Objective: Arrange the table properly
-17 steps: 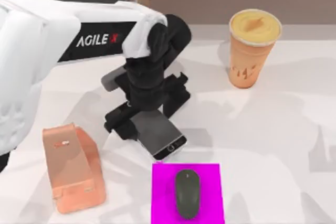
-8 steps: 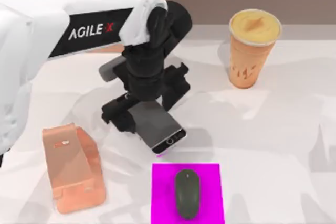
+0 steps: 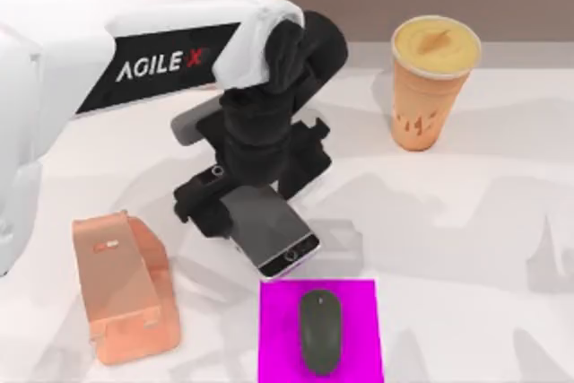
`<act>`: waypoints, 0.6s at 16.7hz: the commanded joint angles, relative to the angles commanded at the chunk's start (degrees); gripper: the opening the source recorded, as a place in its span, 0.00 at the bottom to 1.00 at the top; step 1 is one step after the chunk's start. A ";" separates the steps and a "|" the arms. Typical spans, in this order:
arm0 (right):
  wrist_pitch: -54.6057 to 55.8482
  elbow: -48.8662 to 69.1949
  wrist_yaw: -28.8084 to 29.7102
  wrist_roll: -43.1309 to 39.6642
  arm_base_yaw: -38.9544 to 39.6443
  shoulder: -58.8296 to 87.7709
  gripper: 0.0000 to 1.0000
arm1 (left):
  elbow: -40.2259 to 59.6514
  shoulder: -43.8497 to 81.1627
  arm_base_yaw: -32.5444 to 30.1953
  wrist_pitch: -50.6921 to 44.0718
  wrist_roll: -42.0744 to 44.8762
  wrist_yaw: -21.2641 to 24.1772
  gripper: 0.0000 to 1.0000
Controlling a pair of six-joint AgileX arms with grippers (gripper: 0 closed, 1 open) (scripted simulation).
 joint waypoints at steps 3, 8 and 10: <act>0.00 0.00 0.00 0.00 0.00 0.00 1.00 | -7.01 -8.44 -8.38 -3.25 -4.56 -9.03 0.00; 0.00 0.00 0.00 0.00 0.00 0.00 1.00 | -19.61 -29.12 -26.21 -7.13 -11.17 -34.14 0.00; 0.00 0.00 0.00 0.00 0.00 0.00 1.00 | -24.03 -36.03 -31.37 -7.90 -13.05 -43.27 0.00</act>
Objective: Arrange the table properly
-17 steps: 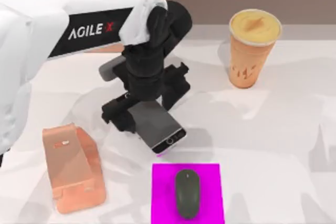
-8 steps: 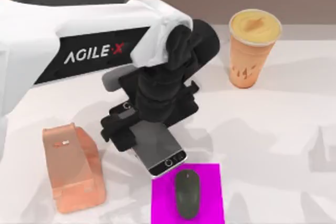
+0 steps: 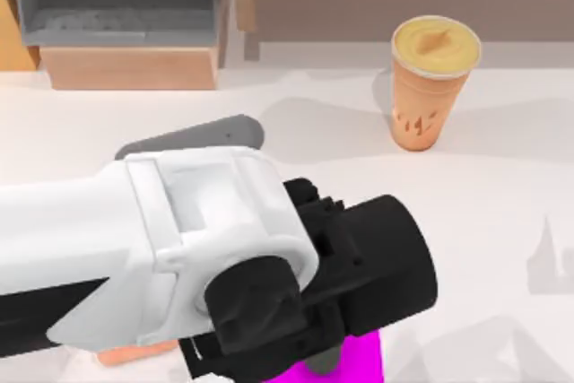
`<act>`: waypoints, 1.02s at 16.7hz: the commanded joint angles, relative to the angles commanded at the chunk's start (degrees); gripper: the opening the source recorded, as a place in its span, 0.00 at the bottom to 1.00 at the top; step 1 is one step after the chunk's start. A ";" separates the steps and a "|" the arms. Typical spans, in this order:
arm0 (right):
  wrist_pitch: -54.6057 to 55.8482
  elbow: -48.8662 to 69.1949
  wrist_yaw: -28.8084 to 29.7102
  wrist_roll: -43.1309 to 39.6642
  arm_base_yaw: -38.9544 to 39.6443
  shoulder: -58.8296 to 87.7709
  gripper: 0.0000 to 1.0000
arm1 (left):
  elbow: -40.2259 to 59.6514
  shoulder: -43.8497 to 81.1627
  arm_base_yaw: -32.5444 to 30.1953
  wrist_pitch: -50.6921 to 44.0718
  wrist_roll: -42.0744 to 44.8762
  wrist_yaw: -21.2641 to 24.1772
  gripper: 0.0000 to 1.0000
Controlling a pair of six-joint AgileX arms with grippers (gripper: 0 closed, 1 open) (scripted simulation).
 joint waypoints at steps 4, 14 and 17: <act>0.00 0.00 0.00 0.00 0.00 0.00 1.00 | -8.69 -7.89 -4.71 -1.16 -4.28 -11.40 0.00; 0.00 0.00 0.00 0.00 0.00 0.00 1.00 | -24.42 -16.82 -9.26 -1.64 -11.47 -15.88 0.00; 0.00 0.00 0.00 0.00 0.00 0.00 1.00 | -24.25 -16.57 -8.99 -1.65 -11.32 -15.75 0.00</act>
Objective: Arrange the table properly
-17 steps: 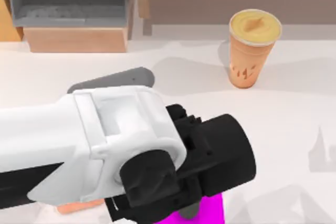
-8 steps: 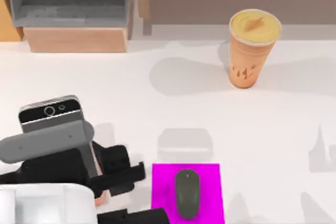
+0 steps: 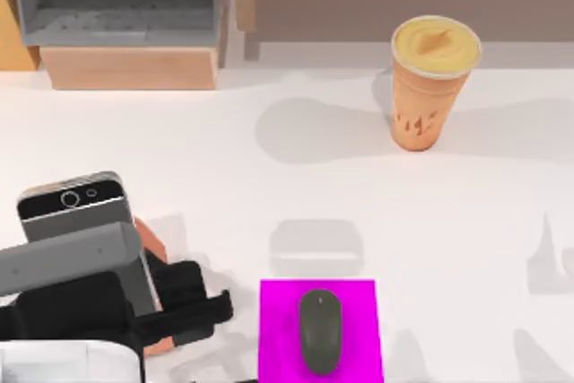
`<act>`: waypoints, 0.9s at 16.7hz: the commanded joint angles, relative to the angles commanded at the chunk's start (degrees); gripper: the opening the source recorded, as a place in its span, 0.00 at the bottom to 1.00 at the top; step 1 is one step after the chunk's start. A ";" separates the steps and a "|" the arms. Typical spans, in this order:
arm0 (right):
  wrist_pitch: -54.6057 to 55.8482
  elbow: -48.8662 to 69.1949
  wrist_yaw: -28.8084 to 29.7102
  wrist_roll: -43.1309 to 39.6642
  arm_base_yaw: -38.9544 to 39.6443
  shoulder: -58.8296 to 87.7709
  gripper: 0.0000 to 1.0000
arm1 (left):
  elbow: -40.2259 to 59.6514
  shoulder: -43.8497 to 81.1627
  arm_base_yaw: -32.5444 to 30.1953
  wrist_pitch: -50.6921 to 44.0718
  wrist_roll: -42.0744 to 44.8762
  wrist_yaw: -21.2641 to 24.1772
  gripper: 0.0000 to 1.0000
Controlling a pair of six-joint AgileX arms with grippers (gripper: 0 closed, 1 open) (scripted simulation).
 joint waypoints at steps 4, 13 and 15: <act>0.00 0.00 0.00 0.00 0.00 0.00 1.00 | 1.42 -3.88 0.20 1.25 3.64 0.12 0.00; 0.00 0.00 0.00 0.00 0.00 0.00 1.00 | -0.55 -16.39 6.06 18.04 26.20 2.27 0.00; 0.00 0.00 0.00 0.00 0.00 0.00 1.00 | -3.98 -14.14 8.47 22.58 29.13 2.59 0.00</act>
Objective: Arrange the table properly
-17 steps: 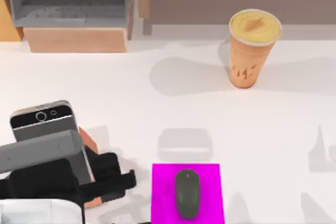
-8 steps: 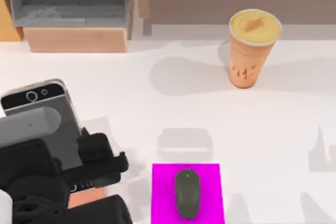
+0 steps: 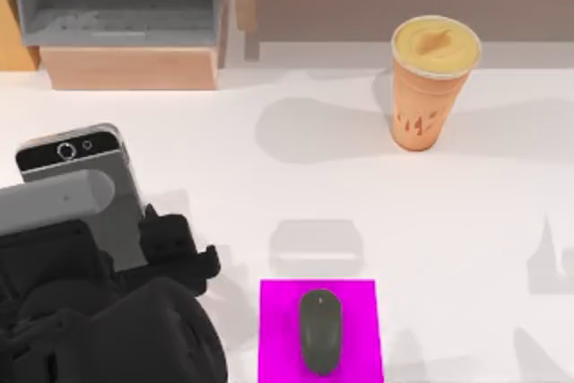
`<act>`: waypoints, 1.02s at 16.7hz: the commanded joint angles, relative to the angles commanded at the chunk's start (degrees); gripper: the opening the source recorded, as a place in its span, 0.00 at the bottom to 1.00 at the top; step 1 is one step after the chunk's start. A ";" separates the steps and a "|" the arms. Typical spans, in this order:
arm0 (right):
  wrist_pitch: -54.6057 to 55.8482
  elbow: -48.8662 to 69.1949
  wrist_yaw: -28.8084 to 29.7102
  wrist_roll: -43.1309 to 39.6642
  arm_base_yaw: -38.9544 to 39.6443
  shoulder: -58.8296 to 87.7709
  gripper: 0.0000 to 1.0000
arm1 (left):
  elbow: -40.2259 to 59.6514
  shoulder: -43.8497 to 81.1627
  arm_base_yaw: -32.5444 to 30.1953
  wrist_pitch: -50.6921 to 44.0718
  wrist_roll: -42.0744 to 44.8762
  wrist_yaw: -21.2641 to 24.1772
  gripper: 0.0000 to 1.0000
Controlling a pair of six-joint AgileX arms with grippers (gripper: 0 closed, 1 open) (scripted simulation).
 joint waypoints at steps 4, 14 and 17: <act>0.00 0.00 0.00 0.00 0.00 0.00 1.00 | -5.53 6.11 4.79 7.39 2.43 -0.44 0.00; 0.00 0.00 0.00 0.00 0.00 0.00 1.00 | -6.01 7.73 6.05 9.29 2.58 -0.76 0.30; 0.00 0.00 0.00 0.00 0.00 0.00 1.00 | -6.01 7.73 6.05 9.29 2.58 -0.76 0.53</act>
